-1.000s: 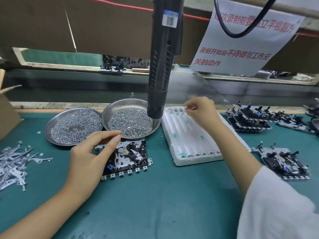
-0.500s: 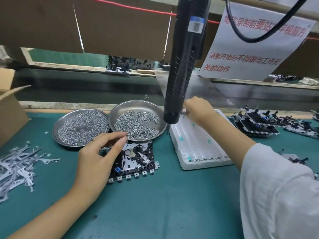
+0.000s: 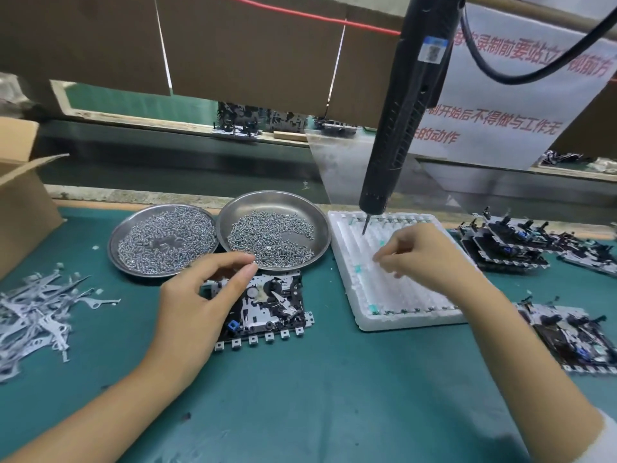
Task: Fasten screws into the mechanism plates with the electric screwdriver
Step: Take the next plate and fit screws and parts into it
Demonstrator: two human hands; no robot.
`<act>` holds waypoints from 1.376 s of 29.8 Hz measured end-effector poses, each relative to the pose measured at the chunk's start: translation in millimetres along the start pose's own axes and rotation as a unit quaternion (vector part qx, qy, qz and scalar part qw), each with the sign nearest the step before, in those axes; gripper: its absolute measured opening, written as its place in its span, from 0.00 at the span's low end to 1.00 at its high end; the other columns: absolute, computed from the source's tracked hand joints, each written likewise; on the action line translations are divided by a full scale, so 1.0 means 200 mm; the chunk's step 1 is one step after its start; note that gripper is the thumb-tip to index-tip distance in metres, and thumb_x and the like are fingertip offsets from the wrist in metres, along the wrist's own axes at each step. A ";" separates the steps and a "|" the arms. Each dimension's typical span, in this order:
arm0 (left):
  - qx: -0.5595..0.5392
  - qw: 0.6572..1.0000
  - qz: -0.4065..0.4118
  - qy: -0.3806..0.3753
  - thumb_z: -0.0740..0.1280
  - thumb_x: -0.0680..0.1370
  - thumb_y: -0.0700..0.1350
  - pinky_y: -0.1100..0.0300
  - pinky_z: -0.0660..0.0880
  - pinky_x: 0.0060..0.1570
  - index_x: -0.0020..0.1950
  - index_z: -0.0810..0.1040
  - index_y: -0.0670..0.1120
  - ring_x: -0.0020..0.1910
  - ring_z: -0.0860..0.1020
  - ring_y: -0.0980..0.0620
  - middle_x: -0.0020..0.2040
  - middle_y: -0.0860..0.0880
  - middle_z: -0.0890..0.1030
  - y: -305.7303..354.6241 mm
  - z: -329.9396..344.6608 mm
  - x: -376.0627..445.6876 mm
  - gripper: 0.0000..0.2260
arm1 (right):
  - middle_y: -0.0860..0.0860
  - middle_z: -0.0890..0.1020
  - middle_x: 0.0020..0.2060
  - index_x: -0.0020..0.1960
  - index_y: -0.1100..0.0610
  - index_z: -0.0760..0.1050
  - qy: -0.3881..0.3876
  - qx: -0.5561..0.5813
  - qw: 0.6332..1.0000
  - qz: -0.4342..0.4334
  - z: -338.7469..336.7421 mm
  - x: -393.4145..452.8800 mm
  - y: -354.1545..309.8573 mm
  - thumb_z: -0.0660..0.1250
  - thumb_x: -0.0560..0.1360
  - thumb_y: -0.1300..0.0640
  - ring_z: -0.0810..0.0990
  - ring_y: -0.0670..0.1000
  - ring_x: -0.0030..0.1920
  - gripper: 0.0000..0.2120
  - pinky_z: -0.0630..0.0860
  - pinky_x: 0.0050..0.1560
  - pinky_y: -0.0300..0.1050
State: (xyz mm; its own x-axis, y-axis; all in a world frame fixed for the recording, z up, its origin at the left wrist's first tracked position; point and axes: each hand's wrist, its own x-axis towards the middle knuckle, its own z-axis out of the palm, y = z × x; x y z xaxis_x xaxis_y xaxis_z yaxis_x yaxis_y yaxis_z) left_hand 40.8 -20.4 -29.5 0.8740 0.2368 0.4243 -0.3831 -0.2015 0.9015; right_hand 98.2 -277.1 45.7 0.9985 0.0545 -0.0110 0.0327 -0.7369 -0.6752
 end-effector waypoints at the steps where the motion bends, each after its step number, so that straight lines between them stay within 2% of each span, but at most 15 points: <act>1: 0.000 1.000 0.002 -0.001 0.70 0.69 0.50 0.72 0.73 0.48 0.44 0.82 0.60 0.44 0.80 0.60 0.44 0.58 0.83 0.00 0.00 0.00 0.06 | 0.57 0.85 0.40 0.33 0.57 0.79 0.001 0.079 0.997 -0.023 0.05 -0.04 -0.03 0.69 0.70 0.70 0.80 0.44 0.31 0.11 0.76 0.33 0.34; 4: 0.002 1.000 0.008 -0.003 0.70 0.69 0.51 0.72 0.72 0.48 0.43 0.82 0.62 0.45 0.80 0.60 0.44 0.58 0.83 0.01 0.00 0.00 0.06 | 0.53 0.85 0.38 0.38 0.58 0.81 -0.022 0.286 0.954 -0.081 0.22 -0.10 -0.14 0.71 0.69 0.72 0.81 0.44 0.35 0.10 0.77 0.39 0.34; 6: 0.006 1.000 0.012 -0.003 0.70 0.69 0.52 0.72 0.72 0.48 0.43 0.82 0.63 0.44 0.80 0.60 0.44 0.58 0.83 0.00 0.00 0.00 0.06 | 0.50 0.85 0.37 0.41 0.58 0.83 -0.020 0.336 0.937 -0.088 0.34 -0.11 -0.17 0.72 0.69 0.70 0.82 0.45 0.38 0.08 0.79 0.45 0.37; 8: 0.008 1.000 0.011 -0.005 0.70 0.69 0.52 0.72 0.72 0.48 0.43 0.82 0.63 0.45 0.80 0.61 0.44 0.58 0.83 0.00 0.01 -0.01 0.06 | 0.49 0.85 0.37 0.42 0.54 0.83 -0.017 0.326 0.941 -0.093 0.41 -0.12 -0.16 0.73 0.70 0.67 0.83 0.46 0.40 0.08 0.79 0.48 0.38; 10: 0.010 1.000 0.011 -0.011 0.70 0.69 0.53 0.72 0.72 0.48 0.45 0.83 0.62 0.45 0.80 0.61 0.44 0.59 0.83 0.00 0.01 -0.01 0.07 | 0.47 0.85 0.39 0.42 0.51 0.83 -0.014 0.314 0.943 -0.108 0.45 -0.14 -0.12 0.73 0.71 0.66 0.83 0.46 0.41 0.09 0.78 0.46 0.36; 13: 0.017 1.000 0.015 -0.015 0.70 0.68 0.53 0.73 0.72 0.46 0.47 0.82 0.61 0.44 0.80 0.62 0.44 0.60 0.83 0.00 0.00 0.00 0.08 | 0.47 0.84 0.43 0.43 0.54 0.82 -0.005 0.315 0.940 -0.130 0.49 -0.16 -0.08 0.72 0.71 0.67 0.82 0.45 0.42 0.09 0.77 0.44 0.34; 16: 0.016 1.000 0.016 -0.016 0.71 0.68 0.53 0.74 0.72 0.46 0.46 0.82 0.63 0.44 0.80 0.62 0.44 0.59 0.83 0.00 0.00 0.00 0.08 | 0.48 0.84 0.43 0.46 0.54 0.81 0.006 0.299 0.946 -0.129 0.53 -0.17 -0.07 0.72 0.71 0.66 0.82 0.45 0.44 0.08 0.75 0.46 0.32; 21: 0.021 1.000 0.009 -0.017 0.70 0.68 0.53 0.73 0.72 0.47 0.45 0.83 0.61 0.44 0.80 0.62 0.44 0.60 0.83 -0.01 0.00 0.00 0.07 | 0.48 0.84 0.43 0.44 0.52 0.81 0.023 0.322 0.938 -0.128 0.54 -0.18 -0.06 0.72 0.71 0.66 0.82 0.43 0.43 0.10 0.75 0.46 0.32; 28: 0.041 0.999 0.001 -0.019 0.70 0.69 0.51 0.75 0.70 0.47 0.46 0.82 0.58 0.45 0.80 0.63 0.44 0.60 0.83 0.00 0.00 -0.01 0.07 | 0.50 0.84 0.44 0.45 0.52 0.81 0.032 0.334 0.933 -0.132 0.55 -0.19 -0.06 0.73 0.70 0.66 0.82 0.47 0.46 0.10 0.77 0.48 0.35; 32: 0.034 0.999 -0.008 -0.026 0.70 0.69 0.49 0.75 0.70 0.48 0.46 0.82 0.57 0.47 0.80 0.63 0.45 0.61 0.83 0.02 0.00 -0.01 0.07 | 0.49 0.83 0.45 0.45 0.51 0.81 0.033 0.333 0.932 -0.138 0.55 -0.19 -0.05 0.73 0.71 0.66 0.82 0.44 0.45 0.11 0.75 0.48 0.33; 39: 0.037 0.998 0.023 -0.047 0.70 0.69 0.47 0.75 0.70 0.46 0.46 0.83 0.54 0.45 0.79 0.61 0.44 0.57 0.83 0.04 0.01 -0.01 0.07 | 0.48 0.82 0.46 0.46 0.51 0.82 0.030 0.343 0.927 -0.150 0.53 -0.19 -0.06 0.71 0.71 0.69 0.81 0.43 0.46 0.13 0.76 0.48 0.33; 41: 0.038 0.997 0.037 -0.058 0.70 0.69 0.46 0.74 0.70 0.47 0.47 0.83 0.52 0.45 0.79 0.61 0.45 0.57 0.83 0.04 0.02 -0.02 0.08 | 0.49 0.82 0.45 0.47 0.52 0.82 0.028 0.369 0.918 -0.145 0.52 -0.19 -0.06 0.72 0.71 0.69 0.81 0.42 0.44 0.13 0.76 0.45 0.33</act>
State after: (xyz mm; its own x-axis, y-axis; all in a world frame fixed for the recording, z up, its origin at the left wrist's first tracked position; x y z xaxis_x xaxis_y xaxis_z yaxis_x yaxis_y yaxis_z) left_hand 36.4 -26.9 -23.9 0.8747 0.1086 0.4724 -0.4273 -0.2875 0.8572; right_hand 55.3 -200.1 -22.9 0.9541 0.1268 0.2713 0.2781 -0.0384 -0.9598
